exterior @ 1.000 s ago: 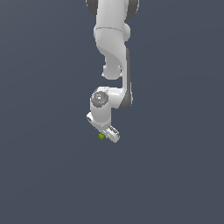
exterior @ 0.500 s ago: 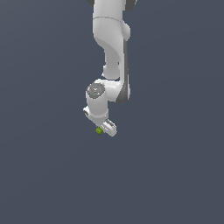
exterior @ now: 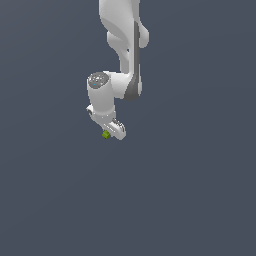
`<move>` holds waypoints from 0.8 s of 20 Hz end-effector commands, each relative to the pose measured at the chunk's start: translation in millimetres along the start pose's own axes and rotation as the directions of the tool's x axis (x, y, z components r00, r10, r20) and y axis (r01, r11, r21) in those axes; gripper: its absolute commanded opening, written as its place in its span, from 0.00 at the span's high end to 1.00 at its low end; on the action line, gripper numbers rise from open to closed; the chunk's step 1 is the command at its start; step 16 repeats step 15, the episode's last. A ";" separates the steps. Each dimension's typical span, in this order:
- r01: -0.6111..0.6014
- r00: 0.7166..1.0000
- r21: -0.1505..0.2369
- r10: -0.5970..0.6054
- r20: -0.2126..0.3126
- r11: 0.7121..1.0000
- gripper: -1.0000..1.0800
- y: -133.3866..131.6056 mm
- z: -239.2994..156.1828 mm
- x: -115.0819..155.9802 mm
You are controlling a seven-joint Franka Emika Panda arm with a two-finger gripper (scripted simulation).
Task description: Pick up the object and move it to a goal position.
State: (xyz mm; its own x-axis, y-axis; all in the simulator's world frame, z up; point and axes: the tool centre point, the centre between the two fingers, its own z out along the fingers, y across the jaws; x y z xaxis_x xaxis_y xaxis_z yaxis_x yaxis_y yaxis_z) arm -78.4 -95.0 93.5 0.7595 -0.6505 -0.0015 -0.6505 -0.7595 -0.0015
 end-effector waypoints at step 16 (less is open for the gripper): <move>0.000 1.000 0.000 0.000 -0.001 1.000 1.00 49.3 -50.0 -11.1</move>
